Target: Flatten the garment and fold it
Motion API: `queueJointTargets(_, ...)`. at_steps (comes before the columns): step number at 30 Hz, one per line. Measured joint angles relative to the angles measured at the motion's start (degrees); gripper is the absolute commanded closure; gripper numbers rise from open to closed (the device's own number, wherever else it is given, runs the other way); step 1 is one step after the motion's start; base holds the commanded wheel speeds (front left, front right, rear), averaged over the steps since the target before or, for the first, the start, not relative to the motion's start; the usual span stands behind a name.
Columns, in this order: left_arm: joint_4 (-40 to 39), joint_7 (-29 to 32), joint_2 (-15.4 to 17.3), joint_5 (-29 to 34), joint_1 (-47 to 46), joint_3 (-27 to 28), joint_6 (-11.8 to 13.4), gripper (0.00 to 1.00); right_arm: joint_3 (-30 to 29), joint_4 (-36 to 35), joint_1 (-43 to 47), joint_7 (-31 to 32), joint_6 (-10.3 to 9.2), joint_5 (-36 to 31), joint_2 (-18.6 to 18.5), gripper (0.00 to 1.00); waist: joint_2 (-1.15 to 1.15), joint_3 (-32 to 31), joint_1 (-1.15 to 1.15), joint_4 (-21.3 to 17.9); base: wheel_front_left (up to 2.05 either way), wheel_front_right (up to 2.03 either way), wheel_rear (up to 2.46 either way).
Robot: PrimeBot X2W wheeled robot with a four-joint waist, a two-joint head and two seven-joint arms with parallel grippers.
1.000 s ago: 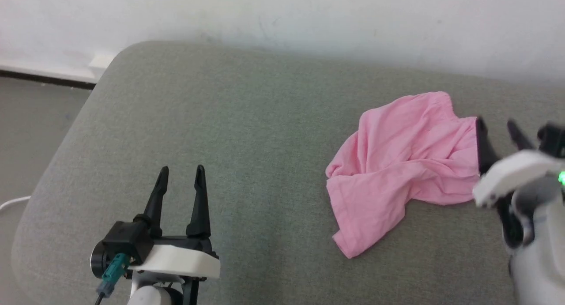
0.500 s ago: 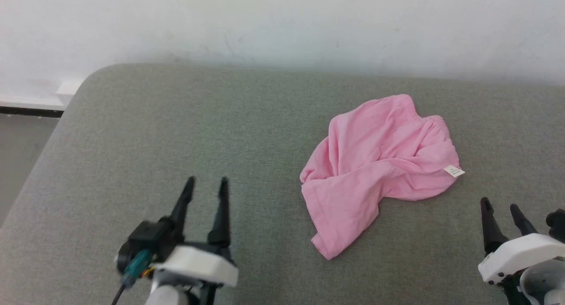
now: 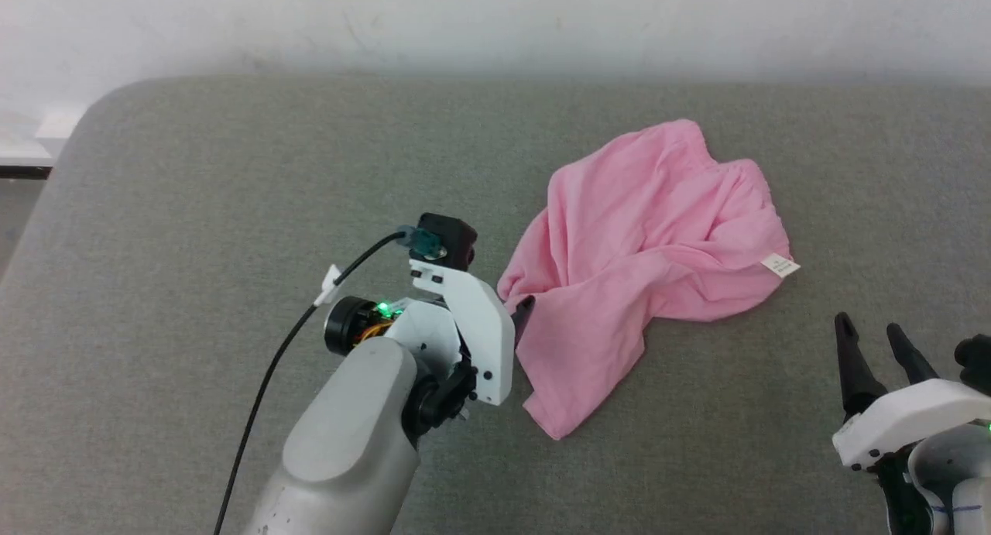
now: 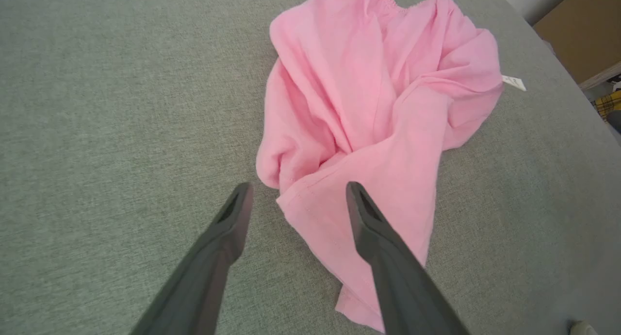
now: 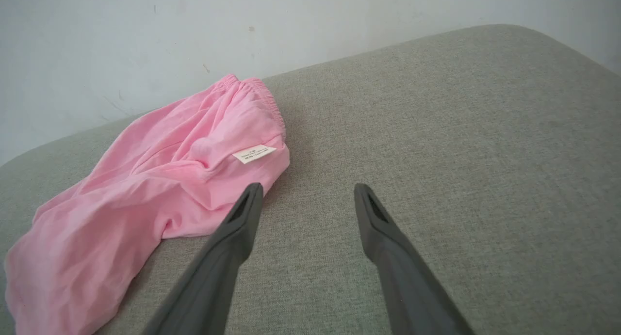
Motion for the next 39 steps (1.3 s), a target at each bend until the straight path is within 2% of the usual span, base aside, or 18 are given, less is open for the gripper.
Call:
queueJointTargets(9,4.9,0.8,0.0,-4.7,-1.5,-3.2,2.0,0.0,-0.7,0.1,-0.7,-0.5,0.0,-0.1,0.0,0.0,0.0,3.4,0.0,-2.1,0.0,0.0,0.0)
queueJointTargets(10,5.1,0.5,0.0,-5.4,-1.6,-3.4,2.1,0.05,-0.8,0.1,-0.7,-0.6,0.0,-0.1,0.0,0.0,0.0,3.6,0.0,-2.2,0.0,0.0,0.0)
queueJointTargets(11,5.1,0.1,0.0,-5.9,-1.7,-3.6,2.1,0.59,-0.9,0.2,-0.7,-0.7,0.0,-0.2,0.0,0.0,0.0,3.7,0.0,-2.2,0.0,0.0,0.0)
queueJointTargets(12,5.1,-0.5,0.0,-6.2,-1.8,-4.0,2.1,1.0,-1.0,0.2,-0.7,-0.7,0.0,-0.4,0.0,0.0,0.0,3.8,0.0,-2.1,0.0,0.0,0.0)
queueJointTargets(18,3.8,-3.6,0.0,-7.6,-3.2,-5.8,1.9,1.0,-0.6,0.9,-1.4,-0.9,0.0,-0.6,0.0,0.0,0.0,3.5,0.0,-0.7,0.0,0.0,0.0)
queueJointTargets(23,-2.1,-4.9,0.1,-7.5,-3.4,-7.4,1.0,1.0,-0.4,2.0,-1.4,-1.1,0.0,-0.6,0.0,0.0,0.0,2.3,-0.01,0.5,0.0,0.0,0.0)
queueJointTargets(29,-10.1,2.4,1.1,-7.7,2.8,-14.6,-1.8,1.0,0.2,2.9,-1.3,-1.5,0.0,-0.4,0.0,0.0,0.0,0.9,-0.02,2.0,0.0,0.0,0.0)
queueJointTargets(33,-11.0,8.1,3.1,-7.6,9.0,-20.3,-2.5,1.0,0.8,3.2,-1.3,-1.7,0.0,-0.4,0.0,0.0,0.0,0.4,-0.02,2.5,0.0,0.0,0.0)
queueJointTargets(36,-11.0,10.9,4.0,-8.3,12.0,-22.2,-2.6,1.0,1.0,3.5,-1.3,-1.9,0.0,-0.4,0.0,0.0,0.0,0.3,-0.02,2.7,0.0,0.0,0.0)
queueJointTargets(37,-11.0,11.6,4.2,-8.4,12.3,-22.5,-2.6,0.65,1.1,3.7,-1.2,-1.9,0.0,-0.4,0.0,0.0,0.0,0.3,-0.01,2.7,0.0,0.0,0.0)
queueJointTargets(38,-11.1,11.9,4.3,-9.0,12.7,-22.3,-2.5,0.0,1.1,3.8,-1.2,-1.9,0.0,-0.3,0.0,0.0,0.0,0.2,-0.01,2.7,0.0,0.0,0.0)
queueJointTargets(39,-11.5,12.0,4.4,-9.4,12.8,-22.1,-2.4,0.0,1.1,3.9,-1.2,-1.9,0.0,-0.3,0.0,0.0,0.0,0.2,-0.02,2.8,0.0,0.0,0.0)
